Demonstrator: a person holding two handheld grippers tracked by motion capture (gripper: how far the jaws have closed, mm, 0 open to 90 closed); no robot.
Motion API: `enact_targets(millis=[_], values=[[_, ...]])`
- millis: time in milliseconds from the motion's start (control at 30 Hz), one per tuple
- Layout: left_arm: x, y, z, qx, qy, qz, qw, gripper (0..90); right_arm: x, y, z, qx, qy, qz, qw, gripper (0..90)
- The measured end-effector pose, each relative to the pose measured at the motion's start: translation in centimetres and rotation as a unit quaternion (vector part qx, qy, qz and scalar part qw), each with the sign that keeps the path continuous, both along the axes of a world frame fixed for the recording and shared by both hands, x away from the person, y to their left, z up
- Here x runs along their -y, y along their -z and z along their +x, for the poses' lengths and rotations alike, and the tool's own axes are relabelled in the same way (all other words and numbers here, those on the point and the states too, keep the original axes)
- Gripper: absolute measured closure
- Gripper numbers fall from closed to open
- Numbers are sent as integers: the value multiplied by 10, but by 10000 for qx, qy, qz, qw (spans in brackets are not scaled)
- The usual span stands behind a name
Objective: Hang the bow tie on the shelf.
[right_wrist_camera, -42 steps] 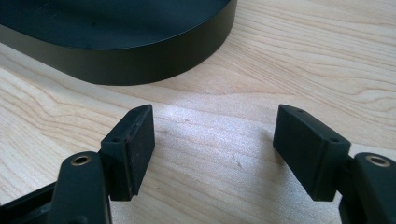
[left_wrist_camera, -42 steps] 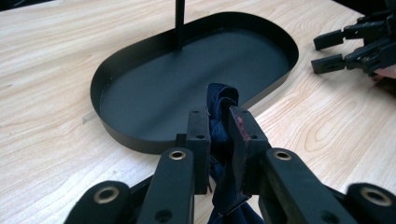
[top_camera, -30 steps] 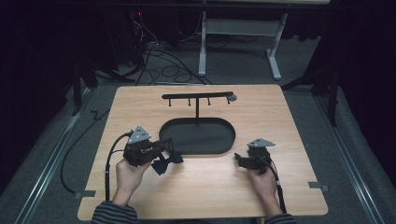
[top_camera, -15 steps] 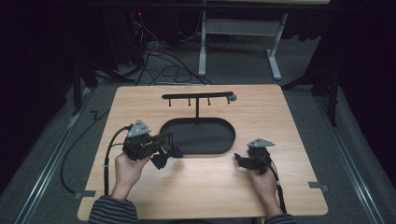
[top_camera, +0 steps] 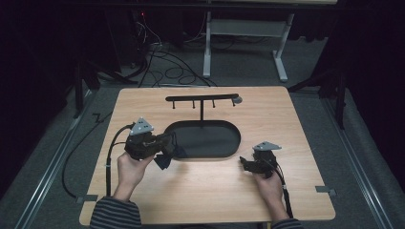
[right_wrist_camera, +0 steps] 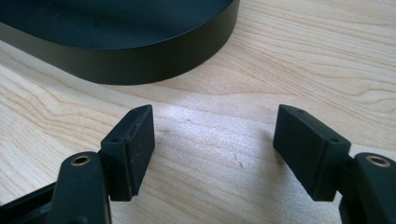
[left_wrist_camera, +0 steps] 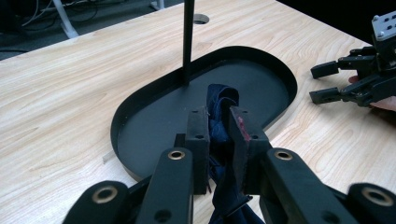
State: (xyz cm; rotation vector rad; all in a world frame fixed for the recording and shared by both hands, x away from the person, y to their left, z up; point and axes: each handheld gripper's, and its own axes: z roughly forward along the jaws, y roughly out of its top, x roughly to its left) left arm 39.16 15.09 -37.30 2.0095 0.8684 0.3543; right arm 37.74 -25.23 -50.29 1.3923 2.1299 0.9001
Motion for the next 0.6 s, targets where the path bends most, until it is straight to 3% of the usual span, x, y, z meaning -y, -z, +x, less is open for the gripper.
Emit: enact_targets(millis=[600], values=[[5, -15, 13, 127, 3, 38, 9999, 784, 0, 0, 0, 1, -22, 2, 10000, 307]])
